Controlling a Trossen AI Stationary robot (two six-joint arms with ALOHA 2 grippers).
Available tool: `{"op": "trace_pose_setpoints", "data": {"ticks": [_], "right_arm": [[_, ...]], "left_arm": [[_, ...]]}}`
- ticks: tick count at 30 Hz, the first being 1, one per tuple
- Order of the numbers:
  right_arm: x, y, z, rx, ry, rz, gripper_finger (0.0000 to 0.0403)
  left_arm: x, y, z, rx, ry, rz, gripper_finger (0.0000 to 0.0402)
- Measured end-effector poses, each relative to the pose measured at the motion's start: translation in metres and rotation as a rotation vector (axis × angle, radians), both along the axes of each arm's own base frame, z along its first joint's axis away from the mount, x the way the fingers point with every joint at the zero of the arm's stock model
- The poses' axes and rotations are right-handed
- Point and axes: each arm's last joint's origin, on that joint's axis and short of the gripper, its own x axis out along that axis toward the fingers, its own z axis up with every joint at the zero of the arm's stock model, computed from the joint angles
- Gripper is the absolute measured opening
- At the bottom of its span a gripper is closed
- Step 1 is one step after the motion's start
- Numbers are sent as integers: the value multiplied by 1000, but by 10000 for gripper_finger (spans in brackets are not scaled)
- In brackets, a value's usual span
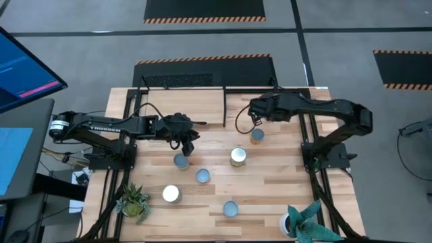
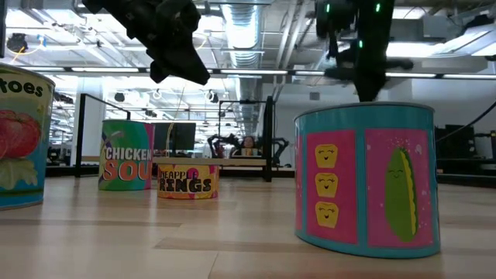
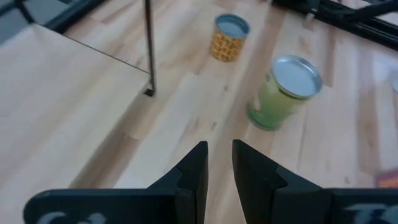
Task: Pick and place cans onto a shelf
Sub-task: Put the green peas can on the shelf
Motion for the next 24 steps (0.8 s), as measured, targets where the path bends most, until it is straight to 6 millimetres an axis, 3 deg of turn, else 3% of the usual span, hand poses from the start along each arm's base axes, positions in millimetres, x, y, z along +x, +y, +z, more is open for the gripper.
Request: {"op": "trace_pose_setpoints", "data": {"ticks": [8, 14, 19, 24], "right_arm": [[27, 24, 69, -273, -378, 164, 1], [47, 22, 111, -457, -575, 288, 1], [55, 12, 129, -529, -705, 386, 0], [70, -5, 120, -528, -715, 431, 0]], "left_arm": [[-15, -12, -9, -35, 168, -31, 62], [-49, -21, 13, -5, 145, 45, 62], [-86, -27, 27, 53, 140, 144, 62], [-105, -32, 34, 73, 103, 167, 62]]}}
